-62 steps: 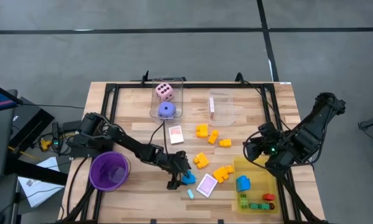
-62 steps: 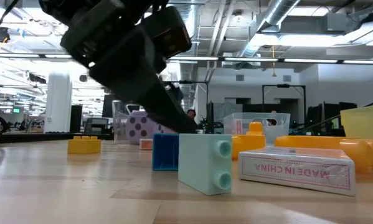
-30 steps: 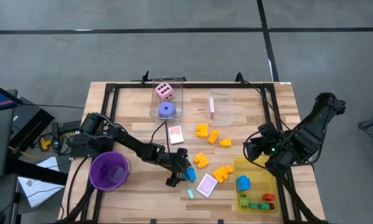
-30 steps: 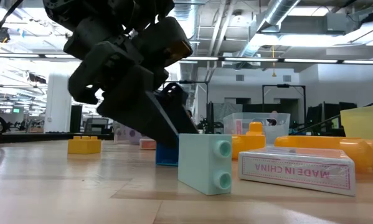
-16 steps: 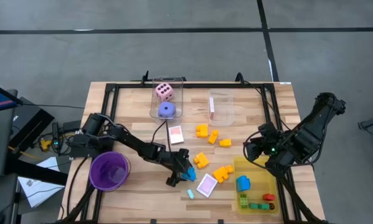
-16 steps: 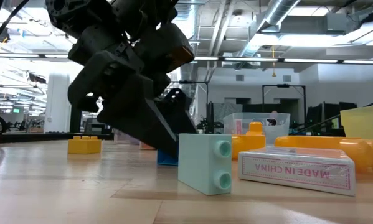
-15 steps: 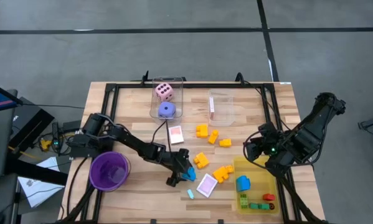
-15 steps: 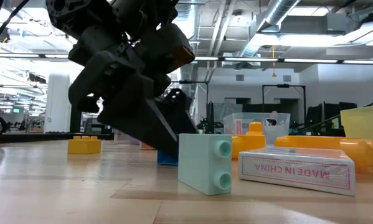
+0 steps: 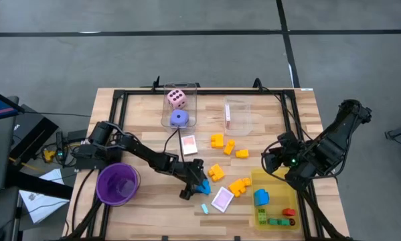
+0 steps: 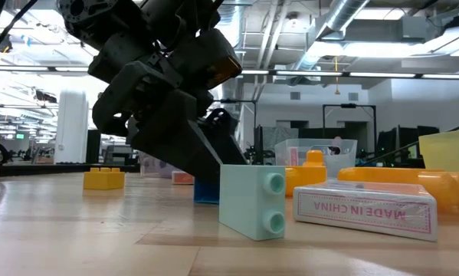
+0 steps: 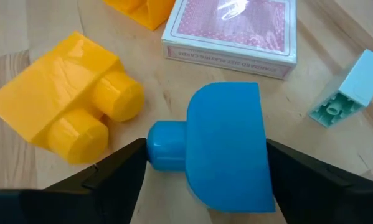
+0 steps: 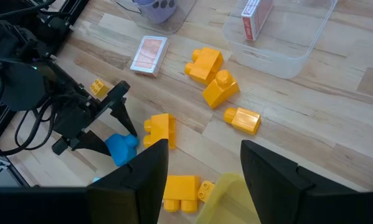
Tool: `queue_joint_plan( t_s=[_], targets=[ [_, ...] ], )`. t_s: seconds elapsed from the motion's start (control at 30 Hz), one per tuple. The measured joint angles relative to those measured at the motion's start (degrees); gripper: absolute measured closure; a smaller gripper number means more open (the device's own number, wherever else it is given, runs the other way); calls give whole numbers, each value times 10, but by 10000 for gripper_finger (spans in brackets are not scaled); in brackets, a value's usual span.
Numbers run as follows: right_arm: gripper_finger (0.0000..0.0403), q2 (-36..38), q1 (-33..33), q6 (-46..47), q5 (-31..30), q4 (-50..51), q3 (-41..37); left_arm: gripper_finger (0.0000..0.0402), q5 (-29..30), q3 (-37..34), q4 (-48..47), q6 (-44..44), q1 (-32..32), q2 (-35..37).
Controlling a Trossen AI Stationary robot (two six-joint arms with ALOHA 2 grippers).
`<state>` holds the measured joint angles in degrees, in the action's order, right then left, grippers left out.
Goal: Pick & Place Toys
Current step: Put the blue game piece into the bin
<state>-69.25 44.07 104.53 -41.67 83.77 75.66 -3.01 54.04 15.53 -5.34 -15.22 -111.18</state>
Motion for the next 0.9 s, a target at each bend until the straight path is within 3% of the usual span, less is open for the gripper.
queue_joint_plan(
  t_s=[0.27,0.53,0.9],
  targets=[
    [210,0,0,0,-1,-2,0,144,0,0,-5,0,0,0],
    [210,0,0,0,-2,-3,0,152,2,0,-33,2,0,16],
    [210,0,0,0,-8,-2,0,234,0,0,-57,18,17,54]
  ],
)
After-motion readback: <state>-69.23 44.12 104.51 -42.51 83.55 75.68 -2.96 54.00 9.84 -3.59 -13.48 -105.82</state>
